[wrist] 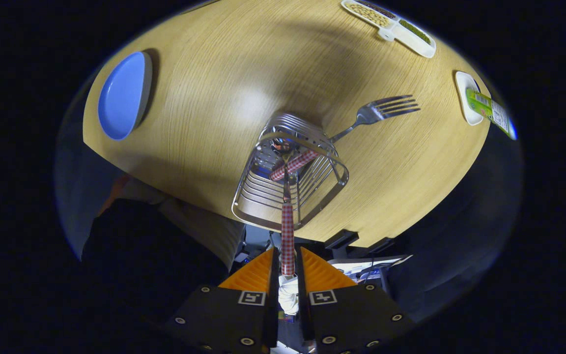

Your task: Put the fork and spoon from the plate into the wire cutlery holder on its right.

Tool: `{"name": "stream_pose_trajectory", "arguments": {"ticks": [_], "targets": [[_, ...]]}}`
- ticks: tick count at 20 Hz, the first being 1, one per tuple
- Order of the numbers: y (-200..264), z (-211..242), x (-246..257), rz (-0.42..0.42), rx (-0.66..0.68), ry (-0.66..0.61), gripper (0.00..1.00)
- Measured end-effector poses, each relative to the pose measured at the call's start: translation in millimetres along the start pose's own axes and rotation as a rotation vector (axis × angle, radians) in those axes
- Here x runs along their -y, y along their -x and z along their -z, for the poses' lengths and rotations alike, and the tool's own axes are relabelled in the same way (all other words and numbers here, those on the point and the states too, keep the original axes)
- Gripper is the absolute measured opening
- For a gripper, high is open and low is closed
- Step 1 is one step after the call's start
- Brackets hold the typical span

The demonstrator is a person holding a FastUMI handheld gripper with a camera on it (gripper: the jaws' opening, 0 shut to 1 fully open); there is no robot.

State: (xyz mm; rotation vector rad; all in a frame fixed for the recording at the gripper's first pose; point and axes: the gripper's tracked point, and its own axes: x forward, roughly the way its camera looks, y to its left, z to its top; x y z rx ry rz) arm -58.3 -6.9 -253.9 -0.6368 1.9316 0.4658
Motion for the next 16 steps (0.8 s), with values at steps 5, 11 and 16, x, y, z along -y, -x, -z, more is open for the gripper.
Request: {"name": "stream_pose_trajectory", "arguments": {"ticks": [5, 11, 16], "targets": [[20.0, -26.5, -10.0, -0.054, 0.227, -0.068, 0.35], [54.2, -38.8, -15.7, -0.076, 0.542, -0.212, 0.82], [109.0, -37.0, -10.4, -0.110, 0.872, -0.304, 0.98]]}}
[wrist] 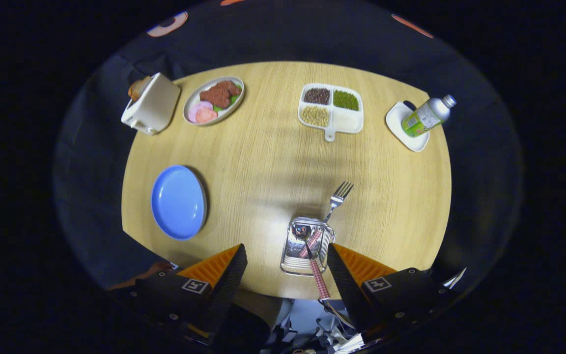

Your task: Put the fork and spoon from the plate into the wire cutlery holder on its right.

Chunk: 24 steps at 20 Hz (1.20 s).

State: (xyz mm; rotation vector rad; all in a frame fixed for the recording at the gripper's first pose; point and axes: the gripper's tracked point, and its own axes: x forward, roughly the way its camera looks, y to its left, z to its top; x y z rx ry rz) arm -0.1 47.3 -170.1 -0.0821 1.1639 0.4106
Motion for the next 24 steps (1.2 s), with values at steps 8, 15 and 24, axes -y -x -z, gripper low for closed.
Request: {"name": "stream_pose_trajectory", "arguments": {"ticks": [8, 15, 24], "targets": [[71.5, -60.4, 5.8, 0.035, 0.524, 0.005, 0.98], [123.8, -92.1, 6.7, 0.023, 0.866, -0.028, 0.98], [175.3, -116.3, 26.2, 0.122, 1.125, -0.004, 0.98]]}}
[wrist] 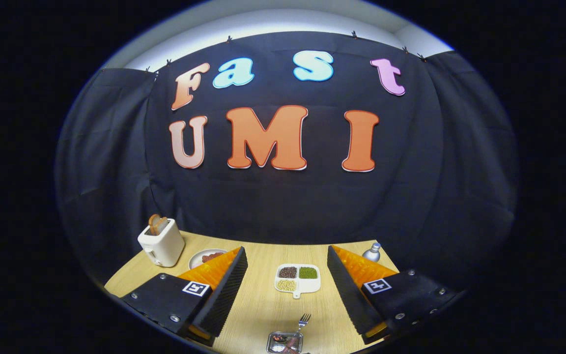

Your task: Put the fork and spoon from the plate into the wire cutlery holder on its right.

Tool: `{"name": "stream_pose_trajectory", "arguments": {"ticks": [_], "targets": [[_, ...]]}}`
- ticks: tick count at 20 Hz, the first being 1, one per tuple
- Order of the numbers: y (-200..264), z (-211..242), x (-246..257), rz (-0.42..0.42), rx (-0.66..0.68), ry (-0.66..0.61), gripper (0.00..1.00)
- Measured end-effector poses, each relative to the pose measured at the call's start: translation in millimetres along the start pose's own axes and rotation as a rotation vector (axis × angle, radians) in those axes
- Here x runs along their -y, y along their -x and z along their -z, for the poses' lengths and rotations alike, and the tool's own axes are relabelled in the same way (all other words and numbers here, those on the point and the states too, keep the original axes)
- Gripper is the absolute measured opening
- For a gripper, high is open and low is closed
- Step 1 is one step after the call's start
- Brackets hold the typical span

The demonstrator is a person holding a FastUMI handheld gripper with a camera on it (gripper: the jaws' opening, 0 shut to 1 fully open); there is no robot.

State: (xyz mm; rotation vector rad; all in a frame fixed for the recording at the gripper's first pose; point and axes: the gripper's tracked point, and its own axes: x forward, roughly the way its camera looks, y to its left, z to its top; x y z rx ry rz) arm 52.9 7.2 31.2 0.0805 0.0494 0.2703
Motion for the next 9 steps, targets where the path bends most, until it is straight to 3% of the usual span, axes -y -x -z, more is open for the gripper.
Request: {"name": "stream_pose_trajectory", "arguments": {"ticks": [9], "targets": [[2.2, -38.2, -7.5, -0.012, 0.165, -0.010, 0.98]]}}
